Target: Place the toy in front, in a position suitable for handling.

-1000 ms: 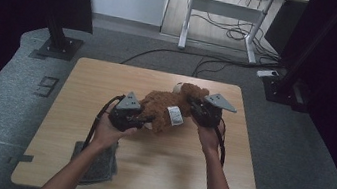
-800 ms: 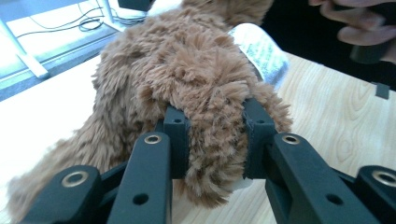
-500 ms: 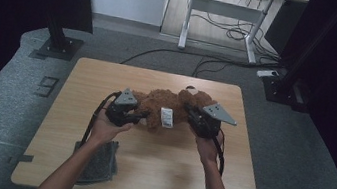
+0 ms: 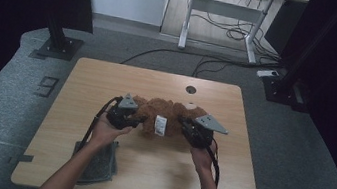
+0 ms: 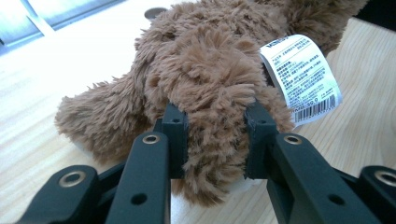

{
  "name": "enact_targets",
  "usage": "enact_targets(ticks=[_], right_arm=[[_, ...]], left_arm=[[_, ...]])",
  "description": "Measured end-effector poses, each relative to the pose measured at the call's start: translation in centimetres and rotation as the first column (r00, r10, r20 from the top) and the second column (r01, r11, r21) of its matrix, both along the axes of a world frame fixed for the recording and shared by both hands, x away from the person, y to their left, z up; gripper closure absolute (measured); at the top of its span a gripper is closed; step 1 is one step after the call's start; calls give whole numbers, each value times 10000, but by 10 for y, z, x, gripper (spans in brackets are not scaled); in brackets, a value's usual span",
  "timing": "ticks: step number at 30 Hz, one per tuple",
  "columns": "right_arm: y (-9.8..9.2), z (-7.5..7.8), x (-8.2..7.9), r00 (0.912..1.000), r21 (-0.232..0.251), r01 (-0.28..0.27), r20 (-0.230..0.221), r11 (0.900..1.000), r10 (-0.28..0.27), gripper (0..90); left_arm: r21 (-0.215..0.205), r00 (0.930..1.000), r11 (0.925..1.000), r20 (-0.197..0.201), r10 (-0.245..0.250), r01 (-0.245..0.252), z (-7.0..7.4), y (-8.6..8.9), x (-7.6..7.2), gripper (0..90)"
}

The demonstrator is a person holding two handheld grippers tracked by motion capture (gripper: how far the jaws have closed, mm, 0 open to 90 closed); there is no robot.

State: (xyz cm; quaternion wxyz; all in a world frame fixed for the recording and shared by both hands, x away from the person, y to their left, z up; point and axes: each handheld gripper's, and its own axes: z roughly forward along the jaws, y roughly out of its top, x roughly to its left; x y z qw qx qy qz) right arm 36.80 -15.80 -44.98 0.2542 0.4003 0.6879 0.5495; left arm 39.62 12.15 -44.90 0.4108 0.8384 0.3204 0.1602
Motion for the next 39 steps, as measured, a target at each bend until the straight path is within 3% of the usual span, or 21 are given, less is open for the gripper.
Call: enact_targets(ticks=[6, 9, 17, 23, 27, 28, 31, 34, 39], right_arm=[[-3, -20, -1, 9995, -71, -6, -330, 10000, 4, 768], [-4, -23, -4, 9994, -1, -42, -353, 10000, 42, 768], [-8, -30, -16, 9986, 295, -312, -408, 9991, 324, 766], [-3, -35, -26, 9988, -83, -466, -150, 9989, 465, 761], [-6, -38, -26, 9988, 69, -370, -328, 9993, 372, 755], [-7, -38, -26, 9987, 132, -323, -383, 9994, 328, 751], [-8, -39, -27, 9989, 110, -283, -382, 9995, 287, 747], [-11, -41, -27, 9979, 295, -290, -562, 9991, 306, 740], [-13, -44, -29, 9972, 482, -371, -636, 9981, 402, 740]], left_arm=[[442, 9997, 9990, -254, 58, -47, -16, -9, 7, 666], [360, 9994, 9993, -350, 80, -68, -18, -9, 5, 655], [125, 9990, 9997, -392, -194, 199, -24, -3, -16, 644], [-7, 9994, 9999, -310, -169, 169, -29, 0, -28, 630], [87, 9981, 9998, -599, -144, 150, -30, -1, -31, 546], [194, 9978, 9998, -669, -11, 25, -29, -2, -32, 473], [358, 9984, 9992, -544, 175, -156, -26, 0, -36, 404], [97, 9983, 9987, -314, 499, -496, -18, 10, -44, 351], [-452, 9954, 9948, -344, 894, -910, -12, 34, -58, 312]])
